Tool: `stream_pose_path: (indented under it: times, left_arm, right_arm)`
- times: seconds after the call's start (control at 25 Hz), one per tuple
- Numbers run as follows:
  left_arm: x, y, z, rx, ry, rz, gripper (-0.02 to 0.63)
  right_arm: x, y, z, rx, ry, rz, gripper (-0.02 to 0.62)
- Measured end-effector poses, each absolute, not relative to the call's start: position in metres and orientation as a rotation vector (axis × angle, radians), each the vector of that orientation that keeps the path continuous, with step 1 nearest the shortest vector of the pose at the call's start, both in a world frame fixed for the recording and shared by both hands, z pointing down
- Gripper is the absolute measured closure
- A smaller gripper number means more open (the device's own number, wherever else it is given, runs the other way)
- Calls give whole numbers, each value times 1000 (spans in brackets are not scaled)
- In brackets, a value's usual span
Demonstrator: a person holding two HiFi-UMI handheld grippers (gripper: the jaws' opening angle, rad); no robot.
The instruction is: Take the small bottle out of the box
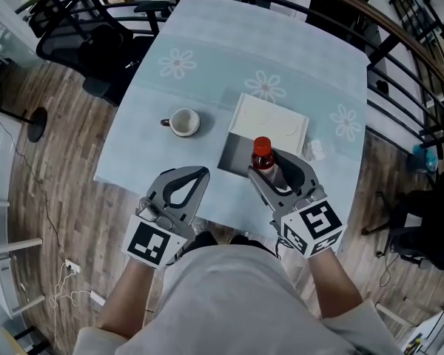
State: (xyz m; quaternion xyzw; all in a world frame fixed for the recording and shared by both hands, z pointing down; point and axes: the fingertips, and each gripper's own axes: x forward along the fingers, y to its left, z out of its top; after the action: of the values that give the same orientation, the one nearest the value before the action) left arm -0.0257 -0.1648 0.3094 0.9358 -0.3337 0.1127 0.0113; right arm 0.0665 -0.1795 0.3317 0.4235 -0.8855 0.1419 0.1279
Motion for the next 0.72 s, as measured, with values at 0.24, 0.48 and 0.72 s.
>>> stream_pose_path:
  times: [0.24, 0.48, 0.72]
  left_arm:
    - [-23, -172, 311, 2922, -1030, 355, 586]
    - [-23, -181, 316, 2926, -1022, 352, 586]
    - [-21, -181, 318, 2937, -992, 355, 586]
  right_arm:
    - [68, -184, 329, 1232, -2577, 395, 374]
    - [71, -189, 332, 1259, -2566, 402, 374]
    - [71, -190, 334, 1266, -2565, 402, 374]
